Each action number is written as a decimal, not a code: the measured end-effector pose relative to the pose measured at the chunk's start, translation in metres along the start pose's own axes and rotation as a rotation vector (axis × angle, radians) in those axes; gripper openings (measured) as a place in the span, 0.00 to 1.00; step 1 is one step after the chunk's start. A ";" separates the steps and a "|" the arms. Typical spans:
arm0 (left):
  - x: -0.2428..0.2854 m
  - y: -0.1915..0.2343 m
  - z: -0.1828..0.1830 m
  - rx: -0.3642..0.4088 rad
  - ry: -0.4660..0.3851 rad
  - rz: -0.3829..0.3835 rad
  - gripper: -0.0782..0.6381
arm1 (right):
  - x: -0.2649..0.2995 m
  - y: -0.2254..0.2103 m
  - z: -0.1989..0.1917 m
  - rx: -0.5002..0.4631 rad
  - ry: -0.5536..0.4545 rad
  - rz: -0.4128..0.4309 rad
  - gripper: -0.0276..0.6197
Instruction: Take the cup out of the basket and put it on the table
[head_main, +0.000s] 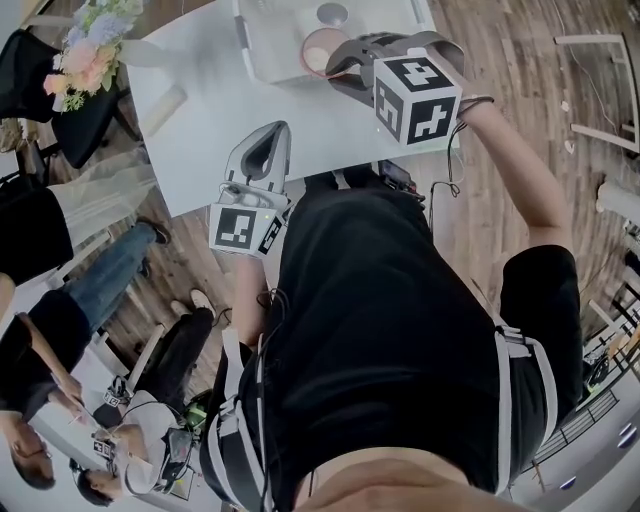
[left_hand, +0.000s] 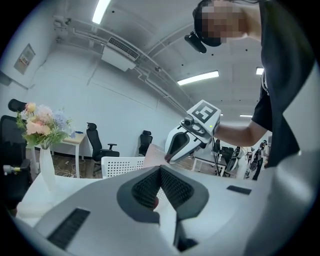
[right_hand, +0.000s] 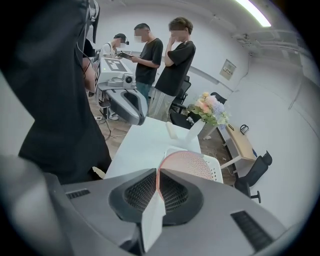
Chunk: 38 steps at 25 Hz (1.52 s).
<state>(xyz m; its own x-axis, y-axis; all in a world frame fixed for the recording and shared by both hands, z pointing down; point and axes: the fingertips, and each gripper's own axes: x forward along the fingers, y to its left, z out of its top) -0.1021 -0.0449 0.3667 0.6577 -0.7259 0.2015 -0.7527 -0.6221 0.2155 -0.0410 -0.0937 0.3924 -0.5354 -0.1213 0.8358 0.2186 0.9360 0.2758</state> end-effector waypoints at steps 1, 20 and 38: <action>0.000 0.001 0.000 0.000 -0.002 0.002 0.14 | 0.001 0.005 0.001 0.003 -0.004 0.003 0.09; 0.004 -0.003 -0.006 0.019 0.012 0.002 0.14 | 0.065 0.089 -0.005 0.111 0.007 0.100 0.09; -0.007 0.013 -0.017 -0.002 0.024 0.040 0.14 | 0.197 0.148 -0.051 0.175 0.137 0.141 0.10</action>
<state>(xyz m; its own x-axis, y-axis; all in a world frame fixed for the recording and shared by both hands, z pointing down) -0.1160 -0.0430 0.3848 0.6273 -0.7432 0.2327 -0.7785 -0.5919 0.2086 -0.0729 0.0043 0.6223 -0.3915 -0.0178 0.9200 0.1326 0.9883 0.0756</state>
